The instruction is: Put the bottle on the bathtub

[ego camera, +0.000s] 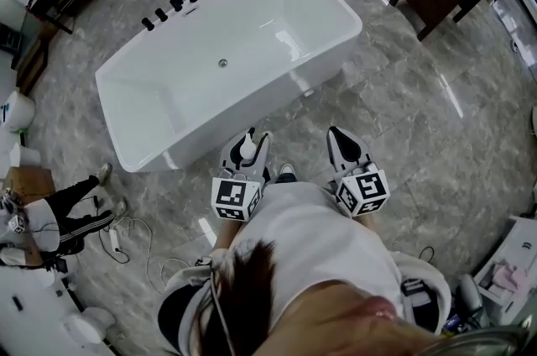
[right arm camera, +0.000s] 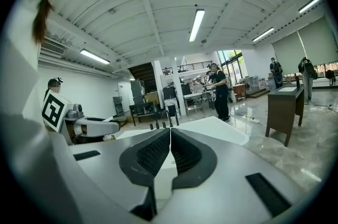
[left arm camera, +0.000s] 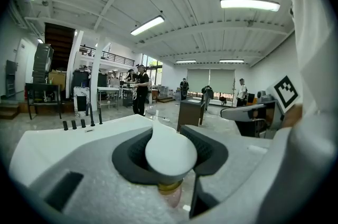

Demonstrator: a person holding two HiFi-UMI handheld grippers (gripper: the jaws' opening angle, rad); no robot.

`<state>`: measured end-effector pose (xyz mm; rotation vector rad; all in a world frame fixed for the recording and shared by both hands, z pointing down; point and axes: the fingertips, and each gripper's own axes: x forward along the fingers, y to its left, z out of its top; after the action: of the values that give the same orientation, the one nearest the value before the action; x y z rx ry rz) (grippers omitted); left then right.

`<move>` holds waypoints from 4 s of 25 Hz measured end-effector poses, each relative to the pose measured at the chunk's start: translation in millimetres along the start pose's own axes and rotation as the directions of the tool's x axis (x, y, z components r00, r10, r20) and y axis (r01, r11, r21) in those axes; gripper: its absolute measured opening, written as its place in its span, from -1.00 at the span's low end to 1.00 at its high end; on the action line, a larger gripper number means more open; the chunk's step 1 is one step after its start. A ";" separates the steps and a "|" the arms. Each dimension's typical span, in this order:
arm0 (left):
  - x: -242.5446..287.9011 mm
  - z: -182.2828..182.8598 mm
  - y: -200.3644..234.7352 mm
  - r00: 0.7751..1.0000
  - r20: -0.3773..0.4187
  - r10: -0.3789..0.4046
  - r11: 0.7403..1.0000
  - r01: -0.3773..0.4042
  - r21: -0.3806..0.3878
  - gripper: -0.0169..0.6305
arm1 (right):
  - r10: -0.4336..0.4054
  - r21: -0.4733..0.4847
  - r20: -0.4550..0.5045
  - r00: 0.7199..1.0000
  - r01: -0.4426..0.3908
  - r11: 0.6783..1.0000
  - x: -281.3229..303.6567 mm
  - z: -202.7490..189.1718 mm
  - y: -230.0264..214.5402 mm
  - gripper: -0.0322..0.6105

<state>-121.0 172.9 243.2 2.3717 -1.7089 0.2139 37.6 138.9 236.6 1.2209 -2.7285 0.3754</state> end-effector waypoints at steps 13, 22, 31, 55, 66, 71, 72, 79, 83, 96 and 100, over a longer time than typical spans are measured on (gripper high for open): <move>19.3 -0.8 31.1 1.000 -0.011 -0.004 1.000 0.003 -0.022 -0.52 | -0.041 0.004 -0.025 0.999 0.042 0.999 23.8 -0.1 -6.2 -0.86; 53.3 3.4 33.7 0.999 -0.033 0.015 0.999 -0.016 -0.034 -0.52 | -0.002 0.017 -0.047 0.999 0.003 1.000 53.8 4.8 -32.4 -0.86; 98.0 22.0 33.6 0.996 -0.005 0.089 0.995 -0.089 -0.034 -0.52 | 0.059 -0.008 -0.040 0.997 -0.060 0.998 82.9 25.5 -81.8 -0.86; 165.4 47.7 20.6 0.974 0.050 0.219 0.974 -0.215 -0.073 -0.52 | 0.111 -0.031 -0.027 0.993 -0.112 0.993 105.9 43.5 -177.7 -0.86; 176.6 54.4 18.3 0.984 0.048 0.174 0.983 -0.171 -0.068 -0.52 | 0.070 -0.018 -0.016 0.997 -0.071 0.997 107.0 50.6 -185.4 -0.86; 182.4 62.5 24.8 0.987 0.047 0.156 0.987 -0.153 -0.055 -0.52 | 0.055 -0.009 -0.004 0.998 -0.055 0.998 112.0 58.6 -184.3 -0.86; 182.8 64.3 26.7 0.987 0.046 0.153 0.987 -0.150 -0.053 -0.52 | 0.054 -0.007 -0.003 0.999 -0.054 0.999 113.2 60.0 -183.2 -0.86; 181.2 64.6 55.0 0.987 0.051 0.149 0.989 -0.148 -0.030 -0.52 | 0.044 -0.004 0.002 0.999 -0.044 0.999 131.6 66.8 -169.7 -0.86; 179.2 55.7 63.3 0.989 0.062 0.137 0.991 -0.136 -0.007 -0.52 | 0.038 -0.006 0.004 0.999 -0.038 0.999 134.6 69.0 -167.5 -0.86; 194.7 40.0 76.1 0.992 0.027 0.122 0.993 -0.121 -0.014 -0.52 | 0.006 0.002 -0.039 0.999 -0.006 1.000 135.7 64.7 -180.0 -0.86; 205.1 31.4 77.2 0.994 0.007 0.111 0.994 -0.111 -0.007 -0.52 | 0.007 0.012 -0.063 0.998 -0.006 1.000 138.6 56.7 -183.3 -0.86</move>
<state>-129.4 -47.0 268.3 2.2775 -1.8443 0.2171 81.5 -93.6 243.8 1.1825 -2.6821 0.4235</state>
